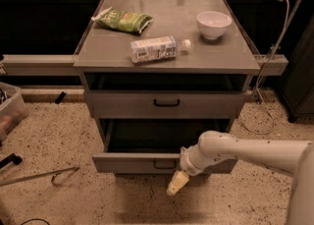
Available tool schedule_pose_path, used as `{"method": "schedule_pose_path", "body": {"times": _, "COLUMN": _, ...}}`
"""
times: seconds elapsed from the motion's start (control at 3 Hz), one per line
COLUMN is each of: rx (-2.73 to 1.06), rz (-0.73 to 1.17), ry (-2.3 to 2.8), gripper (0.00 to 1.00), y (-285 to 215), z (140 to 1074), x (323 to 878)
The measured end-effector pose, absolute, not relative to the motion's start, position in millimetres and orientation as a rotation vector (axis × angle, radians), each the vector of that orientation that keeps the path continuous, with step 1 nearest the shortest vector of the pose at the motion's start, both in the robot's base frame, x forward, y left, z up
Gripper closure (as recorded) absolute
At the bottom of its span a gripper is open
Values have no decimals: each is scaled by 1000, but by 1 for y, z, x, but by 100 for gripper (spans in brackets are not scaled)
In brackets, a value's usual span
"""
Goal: Open middle drawer
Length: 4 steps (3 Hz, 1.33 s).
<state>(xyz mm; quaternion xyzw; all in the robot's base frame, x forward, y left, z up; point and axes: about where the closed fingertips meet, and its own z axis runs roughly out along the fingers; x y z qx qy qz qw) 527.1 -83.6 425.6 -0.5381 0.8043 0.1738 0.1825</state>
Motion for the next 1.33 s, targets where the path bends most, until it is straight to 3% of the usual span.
{"method": "schedule_pose_path", "body": {"times": 0.33, "rx": -1522, "rz": 575, "ry": 2295, "gripper": 0, "y": -92, "z": 422, "x": 468}}
{"method": "schedule_pose_path", "body": {"times": 1.0, "rx": -1533, "rz": 586, "ry": 2301, "gripper": 0, "y": -88, "z": 419, "x": 468}}
{"method": "schedule_pose_path", "body": {"times": 1.33, "rx": -1513, "rz": 619, "ry": 2362, "gripper": 0, "y": -90, "z": 417, "x": 431}}
